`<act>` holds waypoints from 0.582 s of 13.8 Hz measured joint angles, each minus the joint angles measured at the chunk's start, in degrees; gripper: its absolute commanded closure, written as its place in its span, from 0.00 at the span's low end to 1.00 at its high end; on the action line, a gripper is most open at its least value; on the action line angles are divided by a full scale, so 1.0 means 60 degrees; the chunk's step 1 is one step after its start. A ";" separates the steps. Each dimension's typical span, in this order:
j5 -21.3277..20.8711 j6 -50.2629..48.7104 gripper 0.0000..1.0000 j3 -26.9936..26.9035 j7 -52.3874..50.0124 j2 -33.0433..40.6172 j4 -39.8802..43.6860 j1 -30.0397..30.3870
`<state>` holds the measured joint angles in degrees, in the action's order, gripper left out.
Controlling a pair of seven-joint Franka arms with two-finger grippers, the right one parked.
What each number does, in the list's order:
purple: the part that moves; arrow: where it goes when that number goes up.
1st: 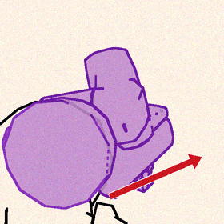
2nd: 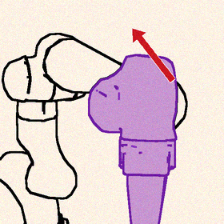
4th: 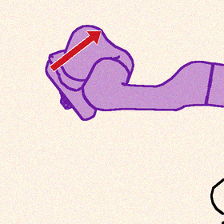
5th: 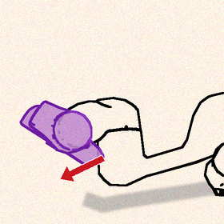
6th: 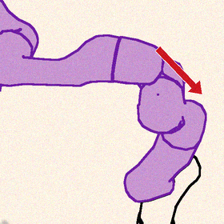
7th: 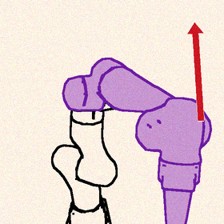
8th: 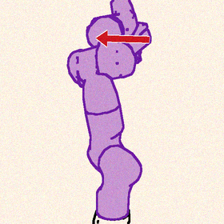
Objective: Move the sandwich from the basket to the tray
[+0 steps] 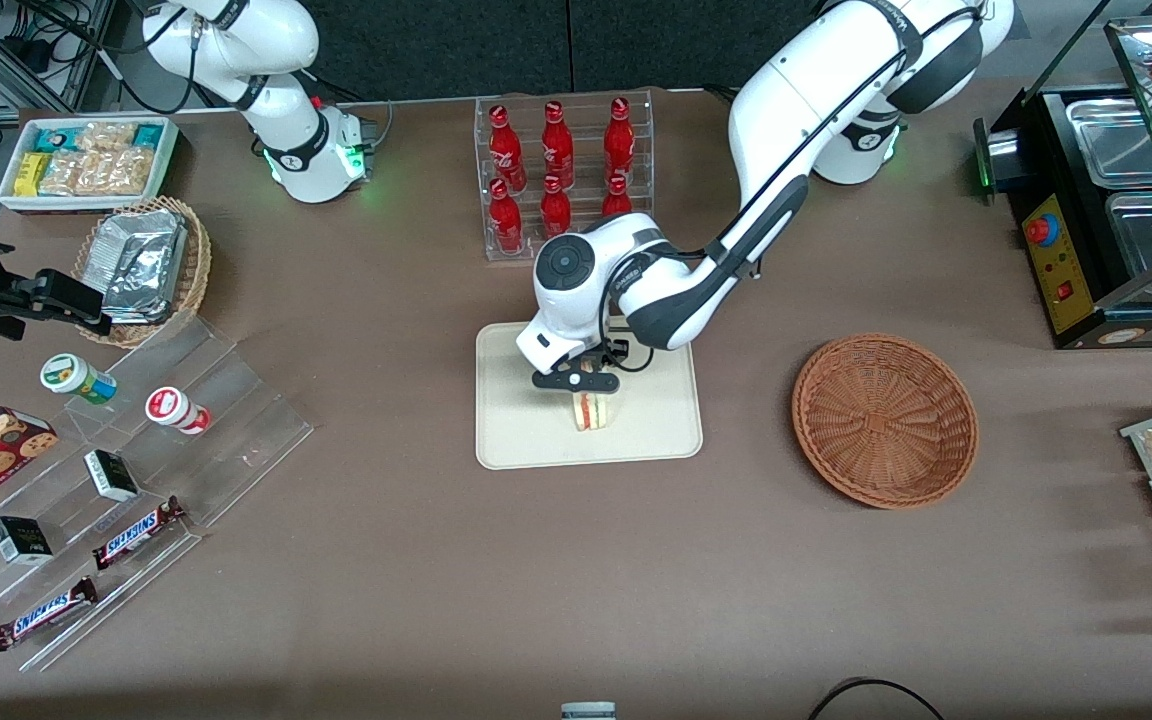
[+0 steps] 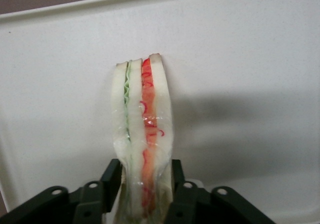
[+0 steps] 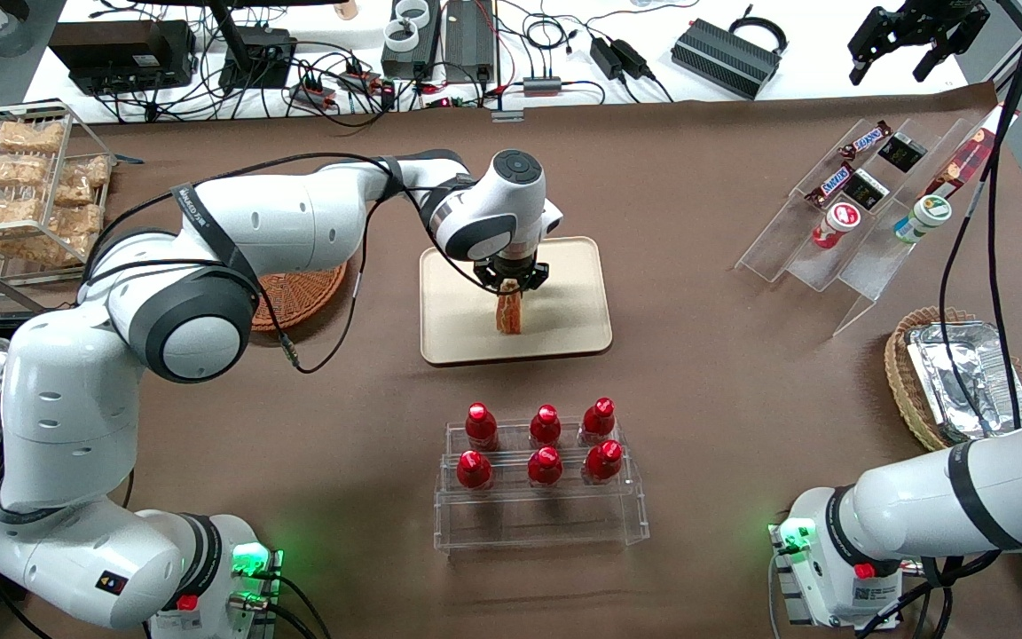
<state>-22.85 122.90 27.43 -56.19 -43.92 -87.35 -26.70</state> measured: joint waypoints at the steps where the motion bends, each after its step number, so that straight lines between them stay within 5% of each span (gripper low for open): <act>1: 0.0000 -0.0001 0.01 0.0000 -0.0025 0.0002 0.0049 0.0002; 5: 0.0065 -0.0906 0.01 -0.0014 -0.0155 0.0337 0.0564 0.0100; 8: 0.1213 -0.1858 0.00 -0.0068 -0.0223 0.1415 0.0863 0.0818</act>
<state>-15.57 111.75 27.03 -57.53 -35.43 -82.18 -21.80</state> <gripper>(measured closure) 0.004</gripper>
